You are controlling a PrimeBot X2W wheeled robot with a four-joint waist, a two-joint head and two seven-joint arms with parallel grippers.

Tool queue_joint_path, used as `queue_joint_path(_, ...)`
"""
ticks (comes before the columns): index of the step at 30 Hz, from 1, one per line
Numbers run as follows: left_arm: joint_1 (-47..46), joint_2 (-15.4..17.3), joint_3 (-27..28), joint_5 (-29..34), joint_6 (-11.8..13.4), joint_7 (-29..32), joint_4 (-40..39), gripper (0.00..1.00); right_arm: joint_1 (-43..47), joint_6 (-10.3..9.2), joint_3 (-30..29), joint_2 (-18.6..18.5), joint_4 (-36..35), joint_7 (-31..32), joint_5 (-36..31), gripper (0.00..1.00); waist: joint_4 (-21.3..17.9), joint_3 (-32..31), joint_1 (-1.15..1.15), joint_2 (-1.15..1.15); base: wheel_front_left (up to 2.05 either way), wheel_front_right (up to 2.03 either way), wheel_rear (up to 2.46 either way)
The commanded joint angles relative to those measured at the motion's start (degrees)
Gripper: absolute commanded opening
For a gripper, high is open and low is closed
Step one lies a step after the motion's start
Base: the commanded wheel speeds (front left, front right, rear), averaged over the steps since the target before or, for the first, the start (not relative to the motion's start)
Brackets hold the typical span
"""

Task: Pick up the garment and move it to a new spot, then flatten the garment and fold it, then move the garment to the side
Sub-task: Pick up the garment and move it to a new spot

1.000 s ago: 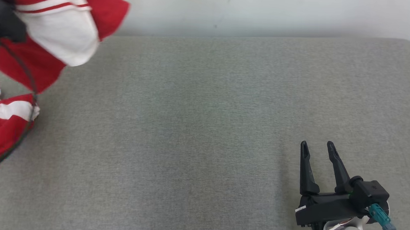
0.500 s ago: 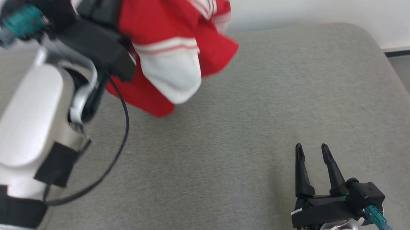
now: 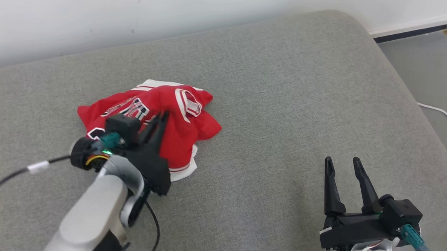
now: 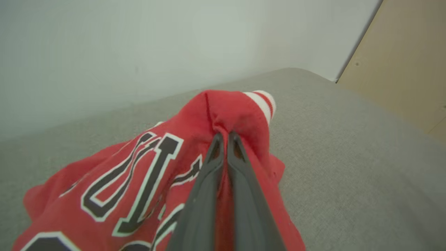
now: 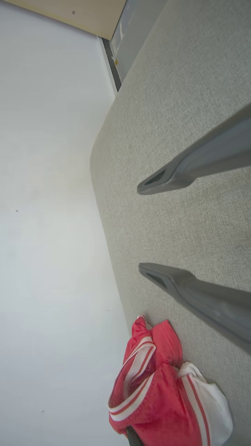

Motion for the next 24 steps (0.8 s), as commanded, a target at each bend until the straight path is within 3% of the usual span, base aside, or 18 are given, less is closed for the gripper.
queue_joint_path(1, 0.2, -0.4, -1.0, 1.4, -0.4, -1.2, 1.1, 0.47, -0.1, -0.12, 0.0, 0.2, 0.0, 0.0, -0.1, 1.00, 0.7, -0.2, -0.01, 0.00, 0.00, 0.00, 0.00)
queue_joint_path(2, 0.0, -0.7, -1.9, 1.9, -0.6, -1.9, 1.7, 1.00, -0.1, -0.12, -0.1, 0.2, 0.1, 0.0, -0.1, 1.00, 1.2, -0.4, -0.01, 0.00, 0.00, 0.00, 0.00)
queue_joint_path(10, -2.1, -2.6, -1.6, 1.7, -1.0, -8.5, -1.5, 1.00, 1.8, -0.12, -1.2, 0.2, 0.1, 0.0, -1.4, 1.00, 6.5, -4.0, -0.01, 0.00, 0.00, 0.00, 0.00)
queue_joint_path(24, 11.6, 5.2, 9.5, 4.5, 4.8, -10.7, -15.1, 1.00, 3.8, -0.12, -1.6, 0.2, -0.7, 0.0, -3.1, 1.00, 15.4, -8.5, -0.01, 0.00, 0.00, 0.00, 0.00)
